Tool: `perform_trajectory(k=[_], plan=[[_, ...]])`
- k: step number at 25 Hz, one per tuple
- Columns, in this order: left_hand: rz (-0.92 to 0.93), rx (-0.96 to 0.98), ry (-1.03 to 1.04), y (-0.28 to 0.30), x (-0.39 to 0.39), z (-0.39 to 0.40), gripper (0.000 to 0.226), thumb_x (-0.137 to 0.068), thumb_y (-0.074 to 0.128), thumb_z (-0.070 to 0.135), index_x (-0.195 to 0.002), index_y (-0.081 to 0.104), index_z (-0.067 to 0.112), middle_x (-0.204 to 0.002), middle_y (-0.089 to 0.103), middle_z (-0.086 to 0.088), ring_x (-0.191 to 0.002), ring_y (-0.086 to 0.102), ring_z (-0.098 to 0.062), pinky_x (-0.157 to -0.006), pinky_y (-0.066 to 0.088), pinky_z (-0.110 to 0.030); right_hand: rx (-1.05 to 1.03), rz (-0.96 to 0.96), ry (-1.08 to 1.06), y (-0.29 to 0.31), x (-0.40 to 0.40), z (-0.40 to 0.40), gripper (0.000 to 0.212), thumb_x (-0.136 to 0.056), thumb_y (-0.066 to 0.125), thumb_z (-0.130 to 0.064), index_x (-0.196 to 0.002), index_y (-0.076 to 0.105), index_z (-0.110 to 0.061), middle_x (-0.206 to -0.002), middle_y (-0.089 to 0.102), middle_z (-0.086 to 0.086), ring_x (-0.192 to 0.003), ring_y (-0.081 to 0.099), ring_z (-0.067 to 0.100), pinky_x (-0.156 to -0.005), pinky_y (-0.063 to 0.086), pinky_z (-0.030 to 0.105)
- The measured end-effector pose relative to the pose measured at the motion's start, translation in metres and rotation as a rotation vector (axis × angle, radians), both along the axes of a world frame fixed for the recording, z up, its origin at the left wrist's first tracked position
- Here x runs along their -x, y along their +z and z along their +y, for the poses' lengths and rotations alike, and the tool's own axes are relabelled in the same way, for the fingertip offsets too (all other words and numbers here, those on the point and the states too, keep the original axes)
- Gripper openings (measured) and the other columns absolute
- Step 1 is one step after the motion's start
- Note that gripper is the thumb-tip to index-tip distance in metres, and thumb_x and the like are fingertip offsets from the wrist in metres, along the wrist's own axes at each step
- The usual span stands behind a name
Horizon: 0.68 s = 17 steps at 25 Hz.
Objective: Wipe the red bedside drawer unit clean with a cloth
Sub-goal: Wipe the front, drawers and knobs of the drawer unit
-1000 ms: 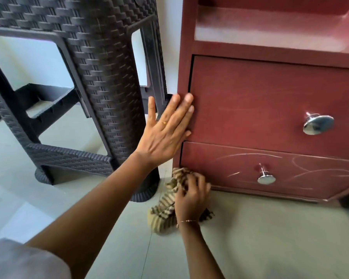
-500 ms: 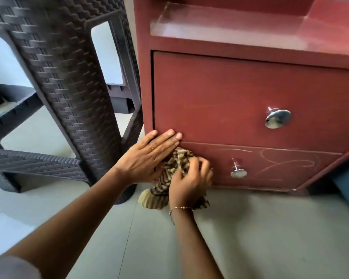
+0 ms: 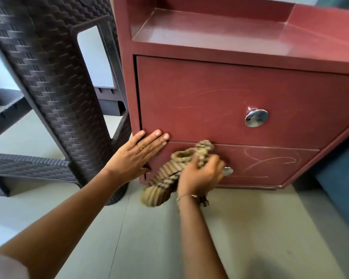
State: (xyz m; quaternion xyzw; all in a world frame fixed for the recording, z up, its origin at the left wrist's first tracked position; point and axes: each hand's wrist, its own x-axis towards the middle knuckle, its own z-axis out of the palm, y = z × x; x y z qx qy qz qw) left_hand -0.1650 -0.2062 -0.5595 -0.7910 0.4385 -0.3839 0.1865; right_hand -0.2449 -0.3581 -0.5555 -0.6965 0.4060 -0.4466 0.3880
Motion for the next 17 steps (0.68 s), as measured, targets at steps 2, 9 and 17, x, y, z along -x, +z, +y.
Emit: perform_trajectory(k=[2, 9, 17], plan=[[0.004, -0.018, 0.029, 0.001, 0.002, 0.0, 0.138, -0.055, 0.077, 0.062, -0.148, -0.007, 0.004, -0.155, -0.02, -0.008, -0.143, -0.014, -0.022, -0.117, -0.009, -0.039, -0.311, -0.084, -0.164, 0.001, -0.001, -0.04, 0.018, -0.081, 0.06, -0.019, -0.089, 0.057, -0.003, -0.105, 0.059, 0.02, -0.093, 0.054, 0.041, -0.07, 0.04, 0.041], [0.01, -0.038, 0.064, 0.001, 0.004, -0.001, 0.14, -0.054, 0.077, 0.062, -0.147, -0.01, 0.004, -0.155, -0.021, -0.009, -0.143, -0.016, -0.023, -0.117, -0.01, -0.04, 0.098, -0.046, -0.032, 0.013, 0.003, 0.014, 0.018, -0.07, 0.064, -0.016, -0.075, 0.054, -0.001, -0.091, 0.059, 0.022, -0.081, 0.052, 0.04, -0.069, 0.029, 0.041], [-0.024, -0.052, 0.07, -0.001, 0.002, 0.0, 0.138, -0.057, 0.073, 0.065, -0.147, -0.012, 0.003, -0.154, -0.023, -0.01, -0.143, -0.017, -0.025, -0.117, -0.01, -0.041, -0.31, -0.144, -0.242, 0.017, -0.005, -0.055, 0.017, -0.08, 0.057, -0.02, -0.085, 0.056, -0.004, -0.102, 0.059, 0.022, -0.091, 0.054, 0.04, -0.075, 0.039, 0.043]])
